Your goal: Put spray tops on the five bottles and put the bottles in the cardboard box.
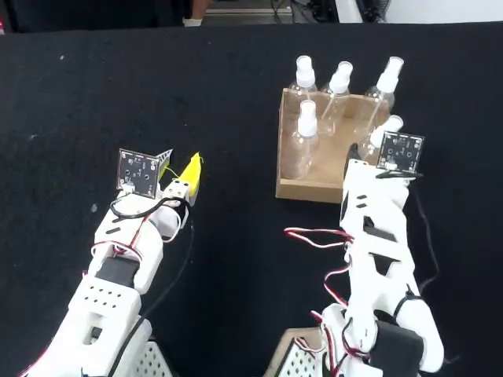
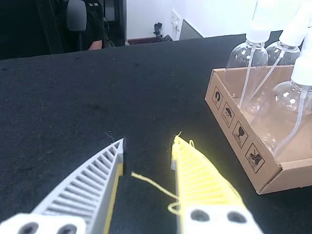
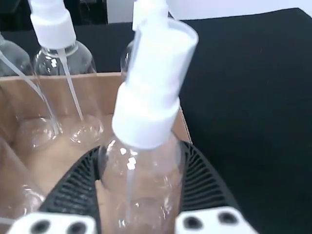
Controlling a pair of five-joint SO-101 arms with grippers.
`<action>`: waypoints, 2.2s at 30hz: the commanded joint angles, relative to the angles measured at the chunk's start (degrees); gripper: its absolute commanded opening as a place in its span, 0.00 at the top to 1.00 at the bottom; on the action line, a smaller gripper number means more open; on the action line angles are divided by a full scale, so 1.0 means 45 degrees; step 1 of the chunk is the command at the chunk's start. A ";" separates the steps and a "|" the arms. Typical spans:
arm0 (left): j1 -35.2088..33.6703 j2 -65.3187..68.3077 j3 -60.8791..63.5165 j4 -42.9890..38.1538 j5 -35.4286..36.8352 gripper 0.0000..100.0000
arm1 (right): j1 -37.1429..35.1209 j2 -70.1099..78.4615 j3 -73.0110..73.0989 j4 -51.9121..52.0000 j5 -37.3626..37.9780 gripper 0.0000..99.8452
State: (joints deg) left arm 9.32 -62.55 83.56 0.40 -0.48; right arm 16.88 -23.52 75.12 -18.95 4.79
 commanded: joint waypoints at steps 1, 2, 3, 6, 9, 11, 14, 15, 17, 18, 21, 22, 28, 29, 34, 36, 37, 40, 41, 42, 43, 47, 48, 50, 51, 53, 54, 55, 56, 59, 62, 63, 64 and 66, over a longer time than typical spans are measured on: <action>0.0107 -0.0117 -0.0225 -0.0293 0.0000 0.84 | -0.0039 -0.0010 -0.0264 -0.0449 0.0059 0.92; 0.0107 -0.0117 -0.0225 -0.0293 0.0000 0.84 | -0.0039 -0.0010 -0.0264 -0.0449 0.0059 0.90; 0.0107 -0.0117 -0.0225 -0.0293 0.0000 0.84 | -0.0039 -0.0010 -0.0264 -0.0410 0.0059 0.89; 0.0107 -0.0117 -0.0225 -0.0293 0.0000 0.84 | -0.0039 -0.0010 -0.0244 -0.0391 0.0059 0.88; 0.0107 -0.0117 -0.0225 -0.0293 0.0000 0.84 | -0.0039 -0.0010 -0.0107 -0.0449 0.0039 0.87; 0.0107 -0.0117 -0.0225 -0.0293 0.0000 0.84 | -0.0039 -0.0010 -0.0010 -0.0449 0.0039 0.87; 0.0088 -0.0117 -0.0225 -0.0293 0.0000 0.84 | -0.0039 -0.0010 0.0068 -0.0449 0.0039 0.87; 0.0088 -0.0117 -0.0225 -0.0293 0.0000 0.84 | -0.0039 -0.0010 0.0107 -0.0449 0.0059 0.87; 0.0088 -0.0117 -0.0225 -0.0293 0.0000 0.84 | -0.0039 -0.0088 0.0147 -0.0430 0.0059 0.87; 0.0088 -0.0117 -0.0225 -0.0293 0.0000 0.84 | -0.0039 -0.0225 0.0205 -0.0391 0.0039 0.87; 0.0068 -0.0098 -0.0244 -0.0293 0.0000 0.84 | -0.0039 -0.0908 0.0713 -0.0430 0.0059 0.87; 0.0068 -0.0098 -0.0244 -0.0293 0.0000 0.84 | -0.0039 -0.1201 0.0928 -0.0410 0.0039 0.87; 0.0068 -0.0078 -0.0244 -0.0293 0.0000 0.84 | -0.0059 -0.2999 0.1944 -0.0391 -0.0020 0.87; 0.0068 -0.0078 -0.0244 -0.0293 0.0000 0.84 | -0.0098 -0.3194 0.2081 -0.0391 -0.0020 0.87; 0.0107 -0.0078 -0.0225 -0.0293 0.0000 0.84 | -0.0625 -0.3897 0.2784 -0.0430 -0.0020 0.87; 0.0107 -0.0078 -0.0225 -0.0293 0.0000 0.84 | -0.0625 -0.4093 0.2882 -0.0391 -0.0020 0.87; 0.0107 -0.0078 -0.0225 -0.0293 0.0000 0.84 | -0.0625 -0.4151 0.2921 -0.0371 -0.0020 0.87; 0.0068 -0.0117 -0.0225 -0.0293 0.0000 0.84 | -0.0645 -0.4249 0.3096 -0.0410 -0.0020 0.87; 0.0049 -0.0137 -0.0225 -0.0293 0.0000 0.84 | -0.0645 -0.4249 0.3136 -0.0449 -0.0020 0.87; 0.0049 -0.0137 -0.0225 -0.0293 0.0000 0.84 | -0.0645 -0.4249 0.3136 -0.0430 -0.0020 0.87; 0.0049 -0.0156 -0.0225 -0.0293 0.0000 0.84 | -0.0625 -0.4249 0.3136 -0.0430 -0.0020 0.87; 0.0049 -0.0156 -0.0225 -0.0293 0.0000 0.84 | -0.0606 -0.4249 0.3136 -0.0449 -0.0020 0.87; 0.0049 -0.0176 -0.0225 -0.0274 0.0000 0.84 | -0.0586 -0.4249 0.3136 -0.0449 -0.0020 0.87; 0.0049 -0.0176 -0.0225 -0.0274 0.0000 0.84 | -0.0586 -0.4249 0.3136 -0.0430 -0.0020 0.87; 0.0049 -0.0176 -0.0205 -0.0274 0.0000 0.84 | -0.0586 -0.4230 0.3136 -0.0410 -0.0020 0.87; 0.0029 -0.0176 -0.0205 -0.0274 0.0000 0.84 | -0.0586 -0.4230 0.3136 -0.0410 -0.0020 0.87; 0.0029 -0.0176 -0.0205 -0.0274 0.0000 0.84 | -0.0586 -0.4230 0.3136 -0.0410 -0.0020 0.87; 0.0029 -0.0176 -0.0205 -0.0274 0.0000 0.84 | -0.0586 -0.4210 0.3136 -0.0410 -0.0020 0.87; 0.0029 -0.0176 -0.0205 -0.0274 0.0000 0.84 | -0.0586 -0.4190 0.3136 -0.0430 -0.0020 0.87; 0.0029 -0.0176 -0.0205 -0.0274 0.0000 0.84 | -0.0586 -0.4190 0.3096 -0.0449 -0.0020 0.87; 0.0029 -0.0156 -0.0205 -0.0274 0.0000 0.84 | -0.0586 -0.4171 0.3038 -0.0449 0.0020 0.86; 0.0029 -0.0156 -0.0205 -0.0274 0.0000 0.84 | -0.0606 -0.4171 0.3018 -0.0449 0.0020 0.84; 0.0029 -0.0176 -0.0205 -0.0274 0.0000 0.84 | -0.0625 -0.4171 0.2999 -0.0449 0.0020 0.82; 0.0029 -0.0176 -0.0205 -0.0274 0.0000 0.84 | -0.0645 -0.4171 0.2921 -0.0449 0.0039 0.79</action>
State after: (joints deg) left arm 9.32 -62.55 83.56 0.40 -0.48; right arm 14.59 -40.13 89.19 -19.30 4.70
